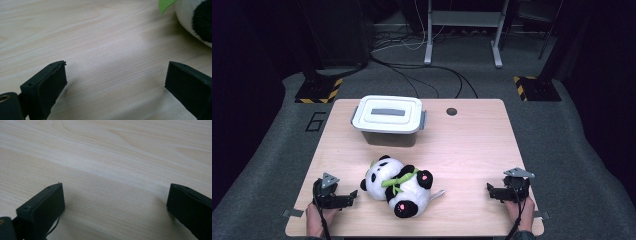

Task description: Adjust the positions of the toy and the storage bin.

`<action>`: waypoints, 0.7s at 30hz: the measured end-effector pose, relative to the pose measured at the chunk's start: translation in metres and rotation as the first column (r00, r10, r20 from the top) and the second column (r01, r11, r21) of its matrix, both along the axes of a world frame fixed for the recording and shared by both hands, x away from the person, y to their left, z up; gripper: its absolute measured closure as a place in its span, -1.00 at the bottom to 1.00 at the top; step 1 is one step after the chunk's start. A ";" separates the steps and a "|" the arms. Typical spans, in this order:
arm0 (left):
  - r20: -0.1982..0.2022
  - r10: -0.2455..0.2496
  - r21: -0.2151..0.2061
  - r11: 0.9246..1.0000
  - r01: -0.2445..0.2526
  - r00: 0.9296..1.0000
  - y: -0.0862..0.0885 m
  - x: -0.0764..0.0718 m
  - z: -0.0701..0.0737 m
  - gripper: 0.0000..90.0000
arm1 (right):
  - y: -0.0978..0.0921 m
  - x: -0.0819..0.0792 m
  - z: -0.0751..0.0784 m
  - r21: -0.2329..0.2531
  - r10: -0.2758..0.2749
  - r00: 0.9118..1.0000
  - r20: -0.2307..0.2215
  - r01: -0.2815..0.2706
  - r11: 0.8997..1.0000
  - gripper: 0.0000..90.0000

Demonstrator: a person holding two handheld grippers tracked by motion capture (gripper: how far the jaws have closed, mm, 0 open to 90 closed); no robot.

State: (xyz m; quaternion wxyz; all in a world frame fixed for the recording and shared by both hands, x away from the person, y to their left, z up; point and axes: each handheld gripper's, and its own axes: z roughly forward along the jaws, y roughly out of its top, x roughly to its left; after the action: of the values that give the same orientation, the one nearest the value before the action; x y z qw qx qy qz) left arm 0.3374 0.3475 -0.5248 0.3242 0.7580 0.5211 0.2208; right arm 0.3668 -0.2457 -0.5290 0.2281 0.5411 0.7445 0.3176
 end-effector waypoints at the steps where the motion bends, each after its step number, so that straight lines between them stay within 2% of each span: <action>1: -0.002 -0.002 0.001 1.000 0.002 1.000 0.000 -0.001 0.002 -0.93 | 0.000 0.000 0.000 0.000 0.000 1.000 0.000 0.000 1.000 -0.98; 13: 0.001 0.001 0.000 1.000 -0.001 1.000 0.006 -0.002 0.017 -0.92 | 0.000 0.000 0.000 0.001 0.001 1.000 -0.001 -0.001 1.000 -0.98; 14: 0.014 0.006 -0.006 1.000 -0.006 1.000 0.006 -0.002 0.019 -0.92 | 0.000 0.000 0.000 0.001 0.000 1.000 0.000 0.000 1.000 -0.98; 15: 0.008 0.000 -0.006 1.000 0.000 1.000 0.007 -0.003 0.023 -0.92 | 0.000 0.000 0.000 0.001 0.000 1.000 0.000 0.000 1.000 -0.98; 16: 0.023 0.003 -0.019 1.000 -0.002 1.000 0.007 -0.005 0.028 -0.92 | 0.000 0.000 0.000 0.001 0.000 1.000 0.000 0.000 1.000 -0.98; 17: 0.023 0.003 -0.019 1.000 -0.002 1.000 0.007 -0.005 0.028 -0.92 | 0.000 0.000 0.000 0.001 0.000 1.000 0.000 0.000 1.000 -0.98; 21: 0.047 -0.005 -0.024 1.000 0.006 0.999 0.008 -0.008 0.044 -0.92 | 0.000 0.000 0.000 0.002 0.000 1.000 -0.001 0.000 1.000 -0.98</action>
State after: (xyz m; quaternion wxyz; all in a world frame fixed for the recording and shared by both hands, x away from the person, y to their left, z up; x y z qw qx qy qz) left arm 0.3294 0.3551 -0.4812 0.3461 0.7500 0.5140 0.2315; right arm 0.3668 -0.2458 -0.5290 0.2274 0.5414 0.7443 0.3180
